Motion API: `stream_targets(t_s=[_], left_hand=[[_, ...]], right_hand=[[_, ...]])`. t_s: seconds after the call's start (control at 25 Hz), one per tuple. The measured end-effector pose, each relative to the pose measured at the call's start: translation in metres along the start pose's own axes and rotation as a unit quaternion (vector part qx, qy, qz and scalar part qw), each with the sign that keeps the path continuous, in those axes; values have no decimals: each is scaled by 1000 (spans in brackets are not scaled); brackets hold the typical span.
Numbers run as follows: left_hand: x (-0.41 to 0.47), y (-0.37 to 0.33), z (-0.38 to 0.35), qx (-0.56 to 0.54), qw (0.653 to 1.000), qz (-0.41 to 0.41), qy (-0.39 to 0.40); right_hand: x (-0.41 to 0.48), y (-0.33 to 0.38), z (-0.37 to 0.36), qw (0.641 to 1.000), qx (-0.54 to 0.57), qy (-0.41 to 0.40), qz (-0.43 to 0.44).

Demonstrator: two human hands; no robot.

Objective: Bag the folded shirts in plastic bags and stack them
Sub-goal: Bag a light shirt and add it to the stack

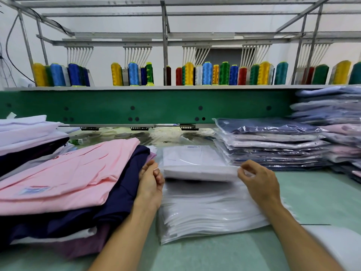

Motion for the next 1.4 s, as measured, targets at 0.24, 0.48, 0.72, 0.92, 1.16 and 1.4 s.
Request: stream_targets(t_s=[0.24,0.48,0.72,0.92,1.16,1.4], left_hand=[[-4,5,1,27,998,46,-27],[-9,4,-5,-42,998,8,-54],[-26,28,-36,-56,996,71,-16],[-34,70,-86,78,990,99,-62],[-13,51,-92,252,960,-53,-108],[23,-26,-129,354,919,-171,-22]], right_hand=[[1,-8,4,998,35,-54,-27],[2,-8,3,991,104,-77,-40],[-5,7,-2,979,180,-91,-32],[-10,20,-16,964,267,4,-7],[-17,30,-37,931,331,151,-26],[12,49,-35,957,262,61,-109]])
Point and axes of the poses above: each hand's wrist, its own x-axis towards the middle knuckle, its own z-axis out of the back of the hand, y = z × x, the point moved 5 cm from there along x, towards the middle knuckle, and after that the axes turned 11 degrees about -z, right-handed, at the moved point
